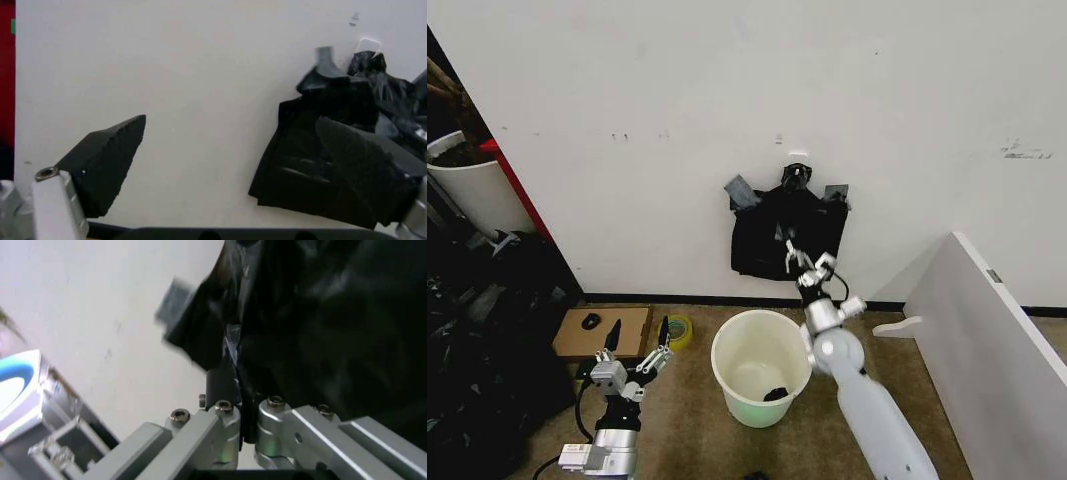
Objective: Place the garbage bag over the trash bin.
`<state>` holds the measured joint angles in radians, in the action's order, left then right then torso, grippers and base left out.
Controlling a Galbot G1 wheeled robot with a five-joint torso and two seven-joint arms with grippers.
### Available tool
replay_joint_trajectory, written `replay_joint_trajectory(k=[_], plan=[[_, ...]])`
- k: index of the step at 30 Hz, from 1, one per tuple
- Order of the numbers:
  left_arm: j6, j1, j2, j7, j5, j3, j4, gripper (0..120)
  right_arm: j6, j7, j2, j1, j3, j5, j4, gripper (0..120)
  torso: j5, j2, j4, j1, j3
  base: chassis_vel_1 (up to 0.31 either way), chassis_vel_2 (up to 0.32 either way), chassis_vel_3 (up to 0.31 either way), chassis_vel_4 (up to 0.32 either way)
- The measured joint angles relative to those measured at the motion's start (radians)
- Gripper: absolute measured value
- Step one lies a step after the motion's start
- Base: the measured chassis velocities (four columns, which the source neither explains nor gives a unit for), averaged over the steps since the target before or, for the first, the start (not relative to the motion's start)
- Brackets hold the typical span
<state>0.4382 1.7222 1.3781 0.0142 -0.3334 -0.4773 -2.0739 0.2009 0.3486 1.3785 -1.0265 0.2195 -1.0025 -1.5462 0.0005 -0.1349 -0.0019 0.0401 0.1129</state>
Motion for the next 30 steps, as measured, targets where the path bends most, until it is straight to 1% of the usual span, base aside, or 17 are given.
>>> replay_joint_trajectory(k=[3,9,10,15,25,30], plan=[[0.002,0.002,0.002,0.0,0.001,0.001,-0.002,100,0.001,0.01,-0.014,-0.04,0.0,0.018,-0.027,0,-0.0002,0.0,0.0002,0.0,0.0,0.0,0.0,0.0,0.0],[0.006,0.006,0.004,0.0,0.004,0.002,-0.009,100,0.013,0.038,-0.059,-0.163,-0.006,0.078,-0.098,0,-0.0002,0.0,0.0002,0.0,0.0,0.0,0.0,0.0,0.0],[0.006,0.006,0.004,0.0,0.004,0.002,-0.009,100,0.013,0.038,-0.059,-0.163,-0.006,0.078,-0.098,0,-0.0002,0.0,0.0002,0.0,0.0,0.0,0.0,0.0,0.0],[0.007,0.006,0.006,0.0,0.005,0.004,-0.017,100,0.028,0.069,-0.102,-0.251,-0.011,0.148,-0.149,0,0.0,0.0,0.0002,0.0,0.0,0.0,0.0,0.0,0.0],[0.001,-0.011,0.006,-0.001,0.003,0.004,-0.013,100,0.078,0.13,-0.152,-0.328,-0.008,0.267,-0.16,0,-0.0001,0.0,0.0002,0.0,0.0,0.0,0.0,0.0,0.0],[-0.002,-0.023,-0.001,-0.001,-0.006,0.0,-0.001,100,0.113,0.211,-0.168,-0.363,0.002,0.363,-0.159,0,-0.0002,0.0,0.0002,0.0,0.0,0.0,0.0,0.0,0.0]])
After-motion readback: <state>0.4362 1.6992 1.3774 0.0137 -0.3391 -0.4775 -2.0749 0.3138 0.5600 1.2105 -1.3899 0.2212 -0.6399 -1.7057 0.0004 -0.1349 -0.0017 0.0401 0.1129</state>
